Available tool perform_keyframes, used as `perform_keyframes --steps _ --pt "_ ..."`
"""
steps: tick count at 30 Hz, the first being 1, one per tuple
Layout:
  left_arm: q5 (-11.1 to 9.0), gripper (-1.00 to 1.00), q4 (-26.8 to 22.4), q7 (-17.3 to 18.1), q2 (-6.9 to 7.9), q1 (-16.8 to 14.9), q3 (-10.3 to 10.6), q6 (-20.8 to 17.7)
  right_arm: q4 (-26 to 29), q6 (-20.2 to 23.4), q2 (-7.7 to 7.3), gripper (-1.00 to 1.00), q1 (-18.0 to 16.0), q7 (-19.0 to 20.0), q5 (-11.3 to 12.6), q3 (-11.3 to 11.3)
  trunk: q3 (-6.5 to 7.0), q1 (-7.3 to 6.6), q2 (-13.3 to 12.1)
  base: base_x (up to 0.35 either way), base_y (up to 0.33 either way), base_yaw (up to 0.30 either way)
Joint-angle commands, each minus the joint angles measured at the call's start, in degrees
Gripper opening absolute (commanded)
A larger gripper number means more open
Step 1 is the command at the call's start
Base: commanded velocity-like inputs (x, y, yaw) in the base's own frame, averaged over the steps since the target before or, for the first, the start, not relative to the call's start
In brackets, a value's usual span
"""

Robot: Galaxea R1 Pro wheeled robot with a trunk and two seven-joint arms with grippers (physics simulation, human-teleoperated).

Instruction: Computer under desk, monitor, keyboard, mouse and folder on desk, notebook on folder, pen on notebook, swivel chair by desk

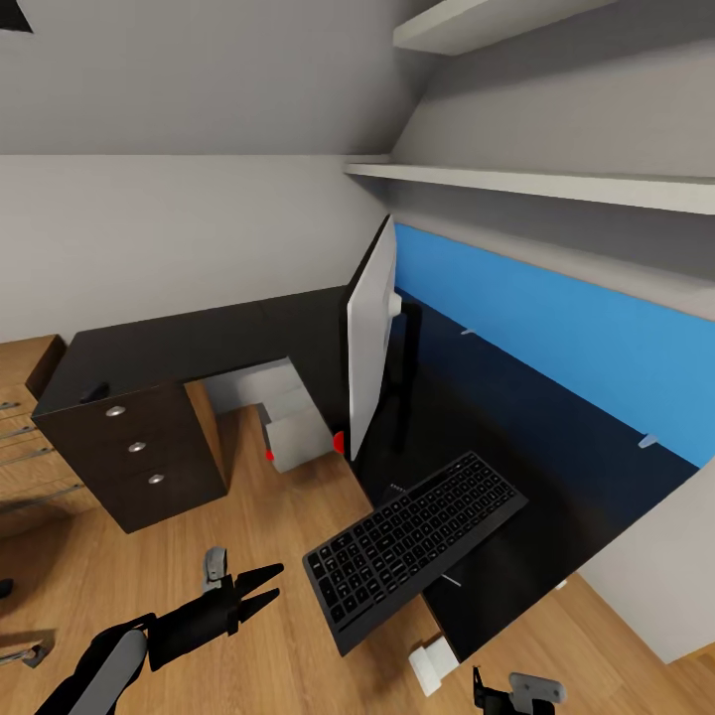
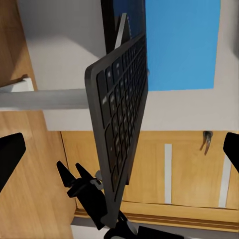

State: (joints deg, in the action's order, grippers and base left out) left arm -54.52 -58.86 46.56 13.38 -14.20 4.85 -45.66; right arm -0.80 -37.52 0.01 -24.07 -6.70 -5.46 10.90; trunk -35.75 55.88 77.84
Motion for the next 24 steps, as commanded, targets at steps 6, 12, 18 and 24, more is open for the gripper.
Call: perform_keyframes --steps 6,12,18,24 --pt "-0.41 1.0 0.05 0.01 0.06 -0.04 0.08 -0.3 -0.02 0.03 -2.18 1.0 -0.08 -0.33 -0.65 0.27 -0.05 0.0 0.03 0.0 0.0 0.0" --pt "-0.52 1.0 0.06 0.02 0.06 -0.04 0.08 -0.3 0.0 0.1 -4.75 1.0 -0.06 -0.36 -0.63 0.26 -0.05 0.0 0.03 0.0 0.0 0.0" --pt "-0.56 1.0 0.06 0.06 0.1 -0.04 0.02 -0.3 -0.08 0.08 -7.26 1.0 -0.05 -0.33 -0.76 0.26 -0.05 0.0 0.03 0.0 0.0 0.0" --pt "-0.58 1.0 0.07 0.06 0.08 -0.04 0.06 -0.3 -0.14 0.03 -8.74 1.0 0.28 -0.14 -0.81 0.26 -0.05 0.0 0.03 0.0 0.0 0.0"
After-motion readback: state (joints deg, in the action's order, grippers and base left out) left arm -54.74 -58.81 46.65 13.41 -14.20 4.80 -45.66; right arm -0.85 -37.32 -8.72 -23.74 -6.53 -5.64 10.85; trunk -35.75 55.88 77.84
